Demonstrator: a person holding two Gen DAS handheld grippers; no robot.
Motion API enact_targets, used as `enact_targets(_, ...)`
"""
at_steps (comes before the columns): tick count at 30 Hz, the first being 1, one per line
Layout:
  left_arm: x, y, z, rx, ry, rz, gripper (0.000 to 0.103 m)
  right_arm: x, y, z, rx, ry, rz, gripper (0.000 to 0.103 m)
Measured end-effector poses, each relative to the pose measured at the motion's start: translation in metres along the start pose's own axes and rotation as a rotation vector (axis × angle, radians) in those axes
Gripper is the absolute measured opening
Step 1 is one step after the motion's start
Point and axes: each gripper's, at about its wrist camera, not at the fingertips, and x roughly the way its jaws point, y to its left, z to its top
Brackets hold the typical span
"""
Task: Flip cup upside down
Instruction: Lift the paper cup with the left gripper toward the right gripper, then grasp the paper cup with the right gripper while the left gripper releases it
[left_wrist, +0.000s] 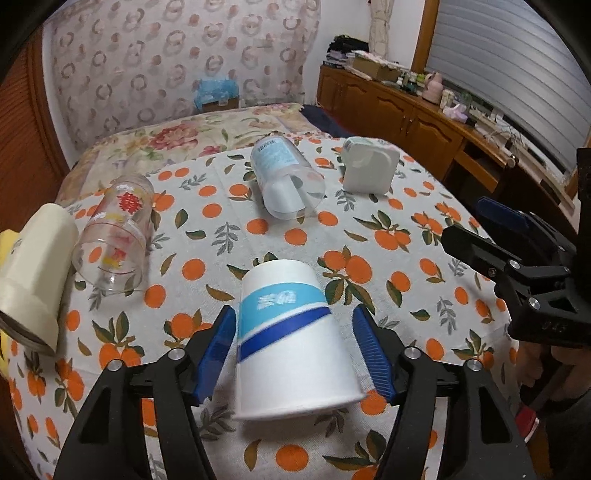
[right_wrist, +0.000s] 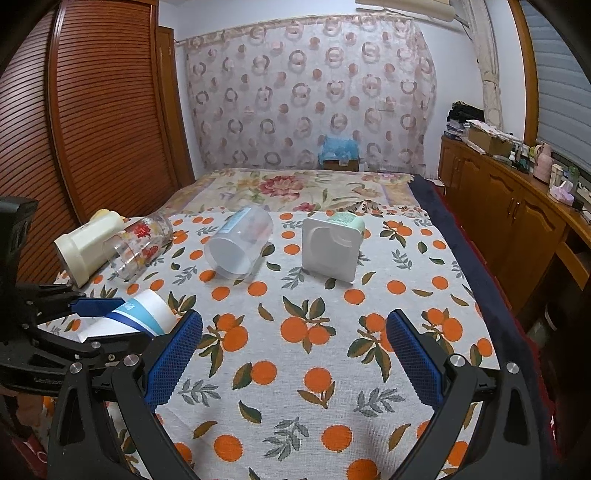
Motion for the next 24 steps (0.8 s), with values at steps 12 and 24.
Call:
enact_targets(12, -0.069, 0.020, -0.028, -0.055, -0.219, 0.085, 0.090, -0.015, 0.038, 0.024, -0.008, 0.012, 0.079, 0.100)
enact_targets(24, -0.095, 0.054, -0.064, -0.097, -0.350, 0.183, 0.095, 0.006, 0.091, 0.029, 0.005, 0.123, 0.159, 0.096)
